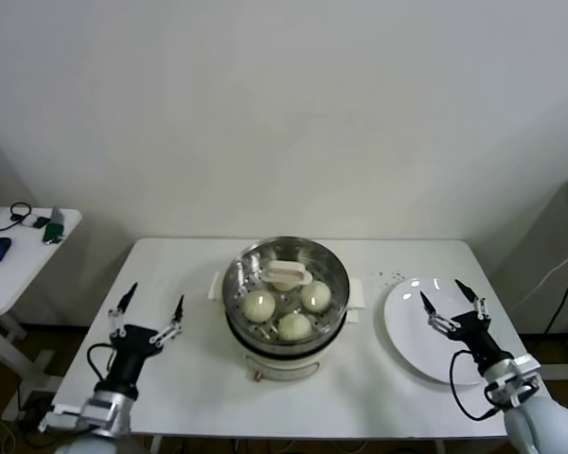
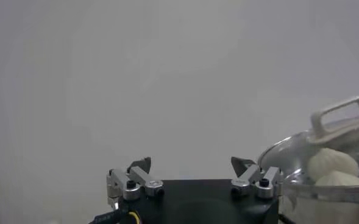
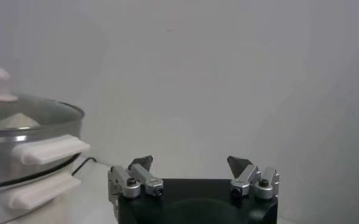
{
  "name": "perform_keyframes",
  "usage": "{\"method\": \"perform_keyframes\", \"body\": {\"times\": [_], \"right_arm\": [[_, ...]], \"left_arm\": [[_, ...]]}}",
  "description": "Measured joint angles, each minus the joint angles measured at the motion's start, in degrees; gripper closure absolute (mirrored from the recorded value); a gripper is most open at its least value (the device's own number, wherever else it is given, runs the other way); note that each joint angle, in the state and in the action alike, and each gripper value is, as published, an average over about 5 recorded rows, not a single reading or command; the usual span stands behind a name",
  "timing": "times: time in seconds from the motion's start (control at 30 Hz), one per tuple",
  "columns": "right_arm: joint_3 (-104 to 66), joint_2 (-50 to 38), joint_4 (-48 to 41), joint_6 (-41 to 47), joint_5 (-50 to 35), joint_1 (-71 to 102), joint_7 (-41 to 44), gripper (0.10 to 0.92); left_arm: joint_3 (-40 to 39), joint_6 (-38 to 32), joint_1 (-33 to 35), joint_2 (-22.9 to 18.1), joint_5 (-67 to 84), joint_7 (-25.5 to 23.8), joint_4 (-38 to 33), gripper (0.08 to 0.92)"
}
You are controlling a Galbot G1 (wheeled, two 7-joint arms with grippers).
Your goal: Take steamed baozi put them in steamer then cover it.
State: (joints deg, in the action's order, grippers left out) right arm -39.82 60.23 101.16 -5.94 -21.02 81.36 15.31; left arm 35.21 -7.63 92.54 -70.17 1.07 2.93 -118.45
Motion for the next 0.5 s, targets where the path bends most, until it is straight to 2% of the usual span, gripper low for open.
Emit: {"method": "perform_keyframes", "body": {"times": [0.27, 0.5], "right_arm": [[-0.41, 1.39, 0.22, -1.61, 0.09, 1.72, 0.25, 0.203], [-1.14, 2.49, 0.23, -2.44, 0.18, 2.81, 0.28, 0.203]], "left_arm": [[1.65, -2.48, 3.54, -4.13, 3.2, -0.9, 1.35, 0.177], [2.21, -2.99, 4.18, -5.64, 3.48, -0.84, 2.12, 0.177]]}}
